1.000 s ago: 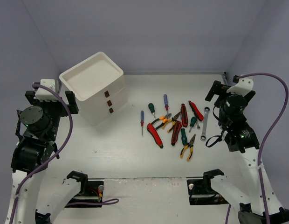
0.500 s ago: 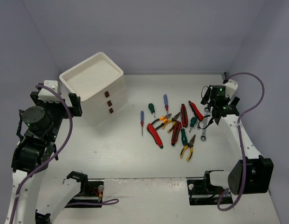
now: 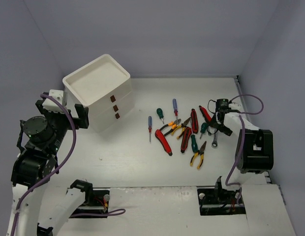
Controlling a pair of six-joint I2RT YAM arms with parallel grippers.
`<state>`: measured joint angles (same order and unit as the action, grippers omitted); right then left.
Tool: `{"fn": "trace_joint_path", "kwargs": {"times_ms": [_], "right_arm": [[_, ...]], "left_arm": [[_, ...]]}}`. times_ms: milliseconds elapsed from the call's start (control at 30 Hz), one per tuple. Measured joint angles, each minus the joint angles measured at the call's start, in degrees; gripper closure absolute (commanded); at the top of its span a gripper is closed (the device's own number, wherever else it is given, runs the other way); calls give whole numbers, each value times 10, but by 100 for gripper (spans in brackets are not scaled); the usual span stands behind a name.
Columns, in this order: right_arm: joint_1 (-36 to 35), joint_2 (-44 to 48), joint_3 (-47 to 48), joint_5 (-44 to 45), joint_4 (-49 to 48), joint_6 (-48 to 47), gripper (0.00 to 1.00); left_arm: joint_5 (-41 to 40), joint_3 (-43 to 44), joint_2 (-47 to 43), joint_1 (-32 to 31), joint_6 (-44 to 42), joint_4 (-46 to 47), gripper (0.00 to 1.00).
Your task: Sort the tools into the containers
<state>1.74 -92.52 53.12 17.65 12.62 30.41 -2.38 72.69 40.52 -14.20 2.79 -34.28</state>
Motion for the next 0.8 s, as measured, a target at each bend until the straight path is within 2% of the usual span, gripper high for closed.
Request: {"fn": "trace_joint_path", "kwargs": {"times_ms": [300,400,800], "right_arm": [[1,-34,0,-6,-7,0,56],[1,-44,1,-11,-21,-6,60],[2,-81,30,-30,-73,-47,61]], "left_arm": [[11,-3,1,-5,0,-1,16],[12,-3,4,-7,0,-1,16],[15,-3,22,-11,0,-1,16]]}}
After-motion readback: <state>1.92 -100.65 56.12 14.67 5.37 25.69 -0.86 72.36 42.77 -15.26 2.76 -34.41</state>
